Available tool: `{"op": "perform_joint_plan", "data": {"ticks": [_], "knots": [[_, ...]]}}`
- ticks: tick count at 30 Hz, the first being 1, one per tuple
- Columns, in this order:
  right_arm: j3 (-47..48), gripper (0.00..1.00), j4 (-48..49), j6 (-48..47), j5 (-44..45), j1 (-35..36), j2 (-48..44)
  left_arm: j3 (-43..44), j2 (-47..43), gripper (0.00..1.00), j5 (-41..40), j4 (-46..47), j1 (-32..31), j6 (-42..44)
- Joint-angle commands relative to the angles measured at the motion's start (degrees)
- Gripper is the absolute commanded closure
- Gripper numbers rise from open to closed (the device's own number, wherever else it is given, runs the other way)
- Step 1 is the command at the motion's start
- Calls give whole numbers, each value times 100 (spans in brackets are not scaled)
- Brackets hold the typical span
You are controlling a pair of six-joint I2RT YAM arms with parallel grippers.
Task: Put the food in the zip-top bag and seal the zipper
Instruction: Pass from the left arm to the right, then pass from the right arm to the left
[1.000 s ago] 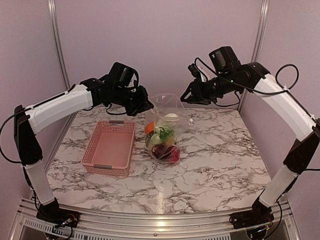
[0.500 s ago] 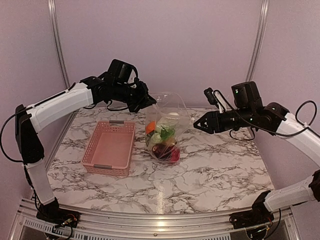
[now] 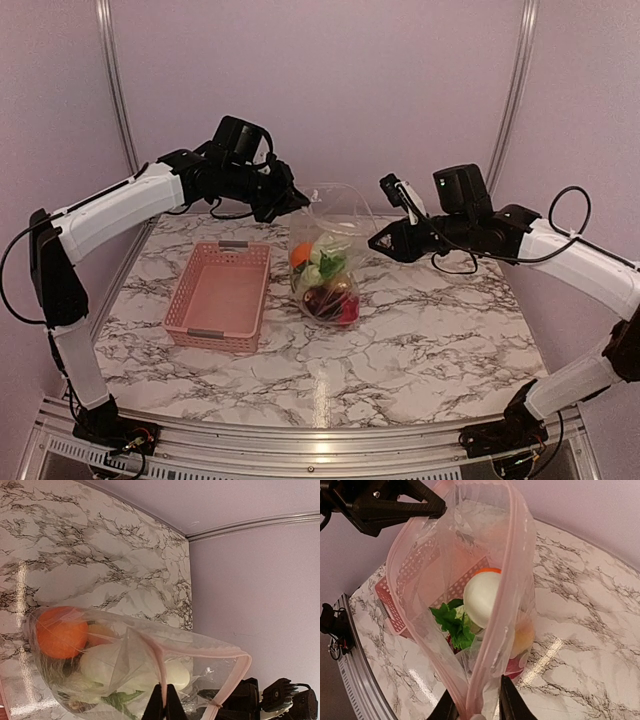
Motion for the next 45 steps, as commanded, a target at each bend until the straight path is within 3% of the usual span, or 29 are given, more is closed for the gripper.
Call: {"op": "perform_joint_plan", "data": {"ticks": [1,5,9,13,17,19,21,26,33,40,45], "knots": [[359,81,192,-258,107,128,67,270,-114,100,43,-304,120,376],[520,91,134,-427,75,219,94,745,-76,83,-361,-824,125,1367],[968,93,-128,-615,98,399,249,613,-452,63,-784,-969,112,2728],[1365,93,-446,-694,90,592,459,-161,-1319,55,-987,-318,41,4113],[1556,93,-697,-694,-59,718,596,-1420,-2165,48,-576,626,-487,6283],[1685,93,-859,-694,-136,778,632,-1745,-2423,46,-335,719,-741,7566],[1830,93,-1061,-837,-165,854,651,-1732,-2451,47,-301,531,-807,8320],[2083,93,-1558,-857,-429,974,665,-1391,-2237,39,-21,231,-913,8815],[2178,93,-2029,-905,-620,1111,532,-1044,-1750,36,-105,-11,-1235,9126],[2344,93,-2315,-983,-675,1113,458,-1042,-1646,38,-178,-391,-1587,9191],[2470,93,-2373,-952,-751,1115,464,-1200,-1661,45,-380,-565,-1719,9317]]}}
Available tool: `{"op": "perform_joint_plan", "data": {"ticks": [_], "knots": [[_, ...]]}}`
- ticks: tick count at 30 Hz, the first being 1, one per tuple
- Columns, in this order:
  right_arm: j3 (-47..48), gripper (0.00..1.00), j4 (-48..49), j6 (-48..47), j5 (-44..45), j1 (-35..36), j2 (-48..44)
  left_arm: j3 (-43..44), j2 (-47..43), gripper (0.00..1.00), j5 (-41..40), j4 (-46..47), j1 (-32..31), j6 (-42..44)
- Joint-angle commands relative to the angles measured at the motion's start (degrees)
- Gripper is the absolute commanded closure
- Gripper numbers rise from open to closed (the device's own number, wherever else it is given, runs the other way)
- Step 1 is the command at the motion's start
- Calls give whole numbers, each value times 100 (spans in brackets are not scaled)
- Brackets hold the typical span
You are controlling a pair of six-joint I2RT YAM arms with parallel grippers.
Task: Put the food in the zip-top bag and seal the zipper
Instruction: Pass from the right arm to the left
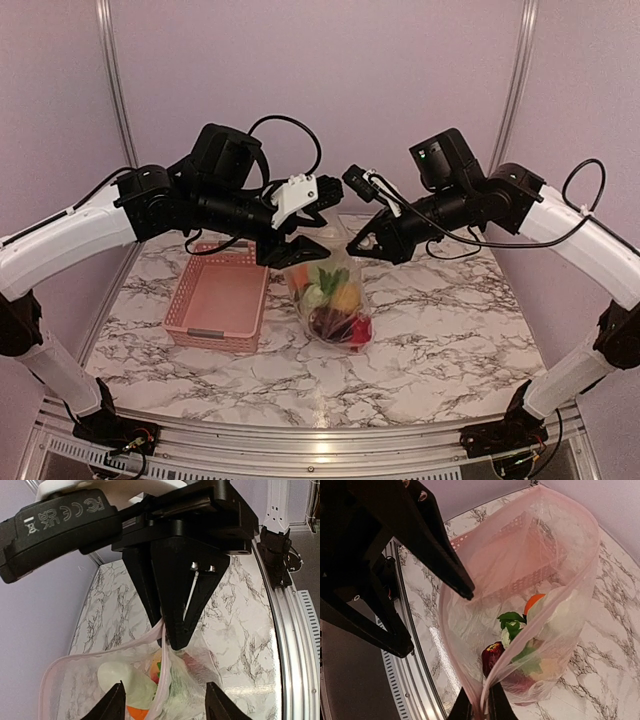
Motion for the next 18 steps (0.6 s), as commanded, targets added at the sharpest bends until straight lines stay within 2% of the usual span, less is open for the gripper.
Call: {"op": "perform_joint_plan", "data": {"ticks": [1,3,5,15,18], "knots": [[388,92,-114,-44,-195,62,-138,-61,9,47,-214,-391,-121,174],[455,92,-178,-42,-217,62,-127,-54,40,50,-250,-454,-151,191],[534,92,-275,-75,-233,61,-99,-36,72,60,-324,-490,-182,196],[715,92,-683,-210,-190,89,-21,-26,88,69,-629,-585,-376,68],[745,92,-738,-243,-183,82,-12,-11,97,81,-652,-582,-408,-80]]}}
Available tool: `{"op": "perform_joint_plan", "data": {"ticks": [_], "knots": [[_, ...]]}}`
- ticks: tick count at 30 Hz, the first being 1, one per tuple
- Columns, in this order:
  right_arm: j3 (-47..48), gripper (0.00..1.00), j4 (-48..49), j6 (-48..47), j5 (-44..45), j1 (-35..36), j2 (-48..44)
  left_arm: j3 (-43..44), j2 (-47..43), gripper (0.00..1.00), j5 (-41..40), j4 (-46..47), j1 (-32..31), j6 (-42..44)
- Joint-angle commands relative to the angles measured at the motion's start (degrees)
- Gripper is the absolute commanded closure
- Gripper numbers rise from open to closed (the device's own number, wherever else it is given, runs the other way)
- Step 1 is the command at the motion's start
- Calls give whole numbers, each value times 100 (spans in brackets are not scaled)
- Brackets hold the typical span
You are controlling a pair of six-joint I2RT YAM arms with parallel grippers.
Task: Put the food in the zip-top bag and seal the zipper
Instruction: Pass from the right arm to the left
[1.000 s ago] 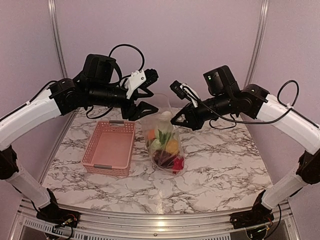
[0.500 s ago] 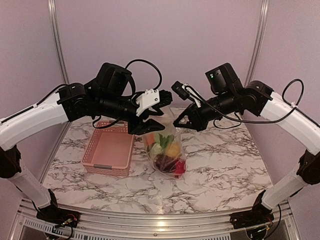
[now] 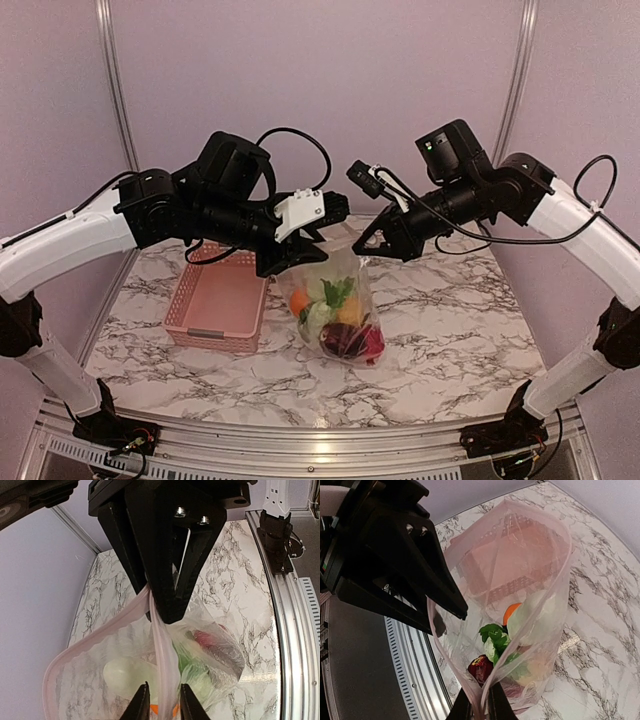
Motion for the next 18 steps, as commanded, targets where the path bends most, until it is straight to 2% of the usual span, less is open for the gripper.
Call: {"op": "perform_joint_plan", "data": {"ticks": [1,2,5,9,13,18], "knots": [[276,91,-99,-122,-25,80,-15,-2,103,85,-135,-151,-73,-255],[271,91,-104,-136,-26,87,-27,-2,103,92,-145,-113,-74,-362],[165,88,-34,-150,-46,92,-81,-19,117,100,-183,34,-75,-551],[-112,74,168,-36,66,89,-232,-22,144,100,-417,365,-75,-845],[-682,65,835,275,284,52,-715,67,162,100,-646,677,-66,-1287],[-1486,65,1622,491,253,-222,-1226,76,168,100,-462,831,-66,-1673]]}}
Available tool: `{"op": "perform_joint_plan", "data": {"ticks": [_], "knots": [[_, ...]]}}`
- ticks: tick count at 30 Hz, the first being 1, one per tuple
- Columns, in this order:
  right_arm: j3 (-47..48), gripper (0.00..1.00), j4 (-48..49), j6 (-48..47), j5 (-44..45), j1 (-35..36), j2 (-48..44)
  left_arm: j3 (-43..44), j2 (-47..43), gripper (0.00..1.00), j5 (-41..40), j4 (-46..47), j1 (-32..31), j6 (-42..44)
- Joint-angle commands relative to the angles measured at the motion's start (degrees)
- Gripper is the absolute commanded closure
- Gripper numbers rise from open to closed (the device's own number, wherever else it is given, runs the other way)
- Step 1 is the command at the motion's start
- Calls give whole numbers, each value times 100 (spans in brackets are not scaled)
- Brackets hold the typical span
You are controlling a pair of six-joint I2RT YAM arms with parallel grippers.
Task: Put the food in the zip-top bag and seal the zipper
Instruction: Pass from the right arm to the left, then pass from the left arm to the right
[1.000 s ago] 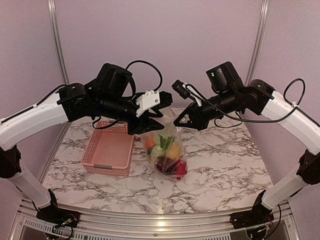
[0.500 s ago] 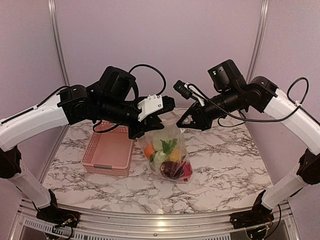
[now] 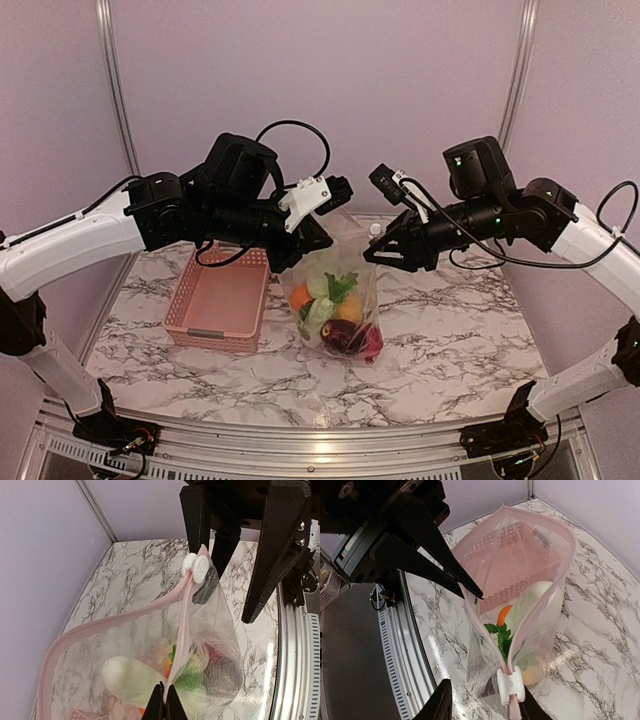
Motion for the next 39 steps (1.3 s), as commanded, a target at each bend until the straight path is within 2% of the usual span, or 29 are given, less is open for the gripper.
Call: {"op": "perform_joint_plan", "data": {"ticks": [1,4,7,13,22,27,29,30,33,35,39], "knots": [[-488,67,921,271,25,-220,-412,63,17,100,100,431,-18,-486],[-617,77,1162,267,-14,-270,-448,38,3,100,127,460,-18,-571],[-646,82,1249,254,-22,-286,-448,33,-8,100,122,457,-18,-589],[-649,87,1333,185,80,-299,-470,83,33,100,204,380,-18,-680],[-682,88,1391,117,335,-334,-418,182,78,100,188,206,-18,-675],[-718,100,1484,-45,464,-388,-385,153,71,100,125,174,-18,-651],[-714,100,1489,-94,405,-391,-366,168,58,100,50,171,-18,-648],[-708,100,1489,-120,331,-393,-367,185,39,98,6,167,-11,-637],[-666,100,1432,-260,182,-394,-362,403,-3,61,-10,131,-9,-627],[-635,100,1343,-367,85,-386,-352,683,-8,44,135,76,-9,-679],[-390,100,1005,-529,-51,-323,-271,1062,27,37,416,178,-9,-818]]}}
